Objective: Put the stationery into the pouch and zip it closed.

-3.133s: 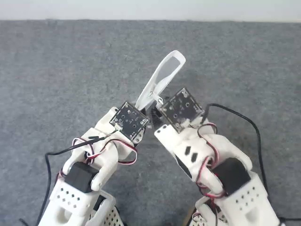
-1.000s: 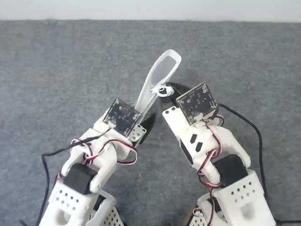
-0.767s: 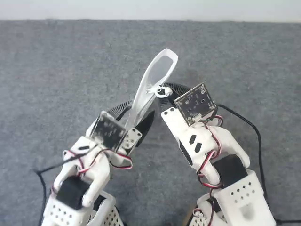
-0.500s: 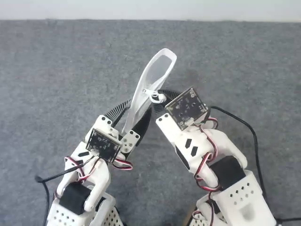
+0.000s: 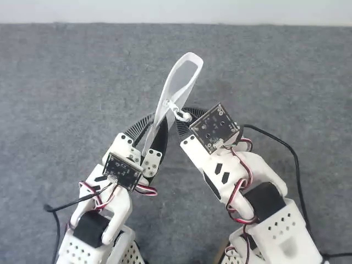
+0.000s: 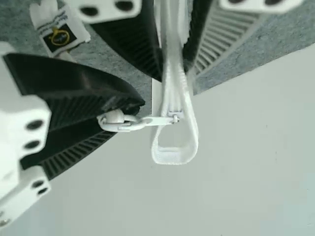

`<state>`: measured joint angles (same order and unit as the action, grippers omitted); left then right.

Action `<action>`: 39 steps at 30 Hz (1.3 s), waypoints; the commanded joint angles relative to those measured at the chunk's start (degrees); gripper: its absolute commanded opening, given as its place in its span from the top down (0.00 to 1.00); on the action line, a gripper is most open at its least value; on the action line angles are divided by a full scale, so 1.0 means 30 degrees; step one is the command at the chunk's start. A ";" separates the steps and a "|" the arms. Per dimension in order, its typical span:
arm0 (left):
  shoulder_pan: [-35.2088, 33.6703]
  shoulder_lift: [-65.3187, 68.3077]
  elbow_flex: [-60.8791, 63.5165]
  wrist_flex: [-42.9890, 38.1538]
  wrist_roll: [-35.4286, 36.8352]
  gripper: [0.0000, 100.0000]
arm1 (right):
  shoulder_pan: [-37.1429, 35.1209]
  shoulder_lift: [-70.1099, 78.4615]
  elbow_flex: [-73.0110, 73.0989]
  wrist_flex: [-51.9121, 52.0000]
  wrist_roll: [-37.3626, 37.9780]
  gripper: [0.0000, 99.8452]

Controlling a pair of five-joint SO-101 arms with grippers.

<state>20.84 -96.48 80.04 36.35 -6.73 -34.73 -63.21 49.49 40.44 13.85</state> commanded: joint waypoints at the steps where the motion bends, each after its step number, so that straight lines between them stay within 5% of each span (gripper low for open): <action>1: -0.0059 -0.0557 -0.0308 -0.0615 0.0176 0.99 | -0.0132 -0.0689 -0.0117 0.0103 0.0293 0.98; 6: -0.0791 -0.0586 -0.0718 0.0147 0.0176 0.99 | -0.0132 -0.0689 -0.0117 0.0542 0.0264 0.85; 34: -0.1846 -0.0586 -0.0923 0.0352 0.0205 0.99 | -0.1744 -0.0630 0.0938 -0.1275 0.0205 0.90; 39: -0.1846 -0.0586 -0.0923 0.0352 0.0205 0.99 | -0.1744 -0.0601 0.0938 -0.1216 -0.0176 0.81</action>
<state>16.00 -97.19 80.04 37.14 -6.29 -39.47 -63.21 53.01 37.98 13.85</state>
